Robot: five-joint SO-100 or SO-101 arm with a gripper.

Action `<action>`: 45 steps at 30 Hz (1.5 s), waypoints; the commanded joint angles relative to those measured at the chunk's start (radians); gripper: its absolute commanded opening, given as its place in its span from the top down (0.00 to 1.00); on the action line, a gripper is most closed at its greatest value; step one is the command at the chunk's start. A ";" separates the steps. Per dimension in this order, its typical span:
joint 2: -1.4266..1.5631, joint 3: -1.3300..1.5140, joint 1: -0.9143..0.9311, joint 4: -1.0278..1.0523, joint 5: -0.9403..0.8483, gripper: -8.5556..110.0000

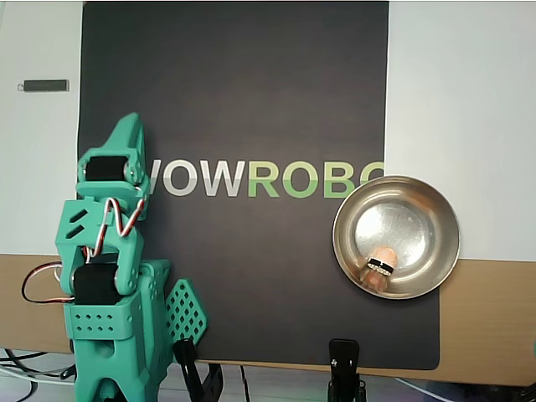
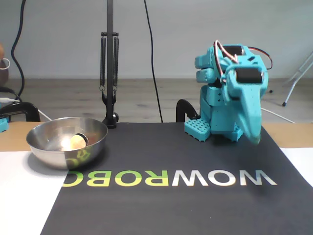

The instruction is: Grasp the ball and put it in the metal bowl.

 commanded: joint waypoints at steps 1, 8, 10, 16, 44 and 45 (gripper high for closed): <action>0.041 0.037 -0.003 0.055 0.006 0.93; 0.043 0.037 -0.002 0.101 0.006 0.93; 0.043 0.037 0.000 0.101 0.006 0.93; 0.043 0.037 -0.002 0.101 0.006 0.93; 0.043 0.037 -0.002 0.101 0.006 0.93; 0.043 0.037 -0.002 0.101 0.006 0.93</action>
